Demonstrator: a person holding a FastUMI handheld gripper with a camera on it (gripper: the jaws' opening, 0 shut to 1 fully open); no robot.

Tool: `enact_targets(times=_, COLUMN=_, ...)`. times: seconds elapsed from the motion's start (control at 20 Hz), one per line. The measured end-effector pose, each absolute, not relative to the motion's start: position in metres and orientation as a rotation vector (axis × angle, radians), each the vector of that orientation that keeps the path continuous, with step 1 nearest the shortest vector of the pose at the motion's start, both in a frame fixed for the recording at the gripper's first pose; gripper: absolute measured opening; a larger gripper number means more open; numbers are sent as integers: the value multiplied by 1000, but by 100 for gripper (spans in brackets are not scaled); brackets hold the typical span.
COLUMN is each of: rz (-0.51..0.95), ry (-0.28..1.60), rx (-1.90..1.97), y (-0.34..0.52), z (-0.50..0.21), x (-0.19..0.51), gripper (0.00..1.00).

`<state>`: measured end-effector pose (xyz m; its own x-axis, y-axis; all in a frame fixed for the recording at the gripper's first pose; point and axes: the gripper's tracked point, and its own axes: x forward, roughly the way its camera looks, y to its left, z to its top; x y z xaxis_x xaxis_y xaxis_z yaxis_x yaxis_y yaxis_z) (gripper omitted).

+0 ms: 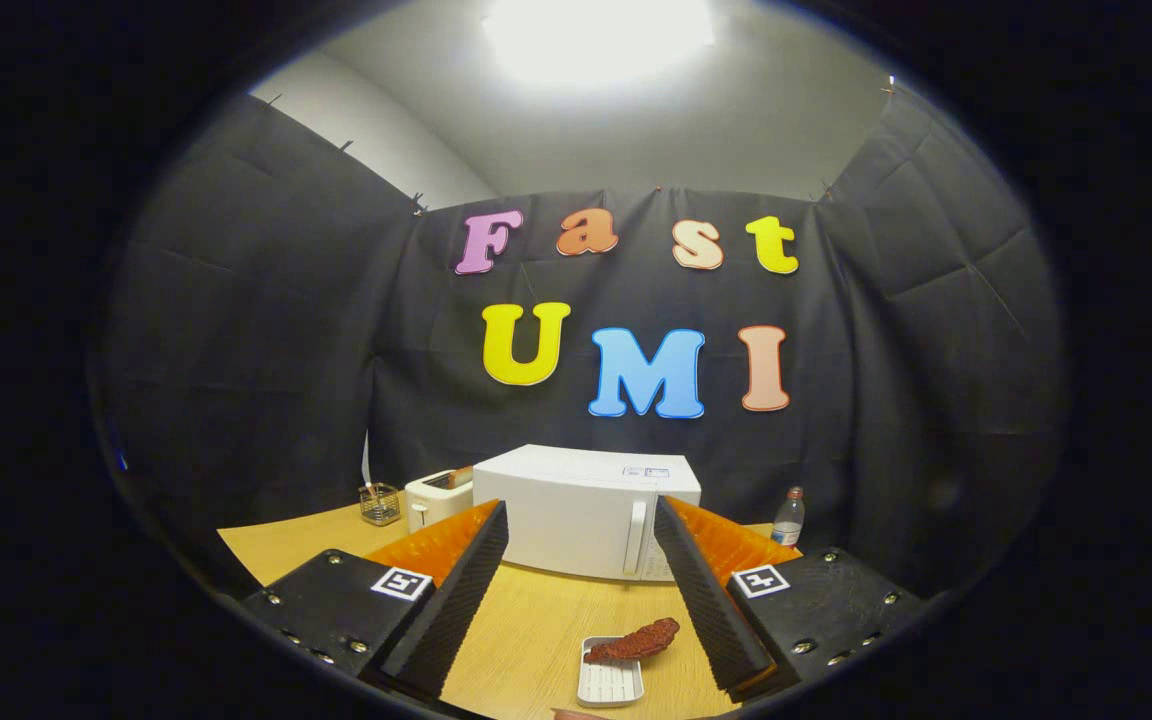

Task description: Open the microwave, put the food inside, and close the microwave door.

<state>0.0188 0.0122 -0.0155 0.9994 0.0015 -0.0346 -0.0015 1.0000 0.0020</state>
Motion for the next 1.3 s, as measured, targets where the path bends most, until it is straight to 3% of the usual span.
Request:
enact_targets(times=0.6, rz=-54, ry=38, rx=-61, y=-3, z=-87, x=92, gripper=94)
enact_targets(times=1.3, rz=-145, ry=115, rx=22, y=-43, z=-162, x=230, gripper=93)
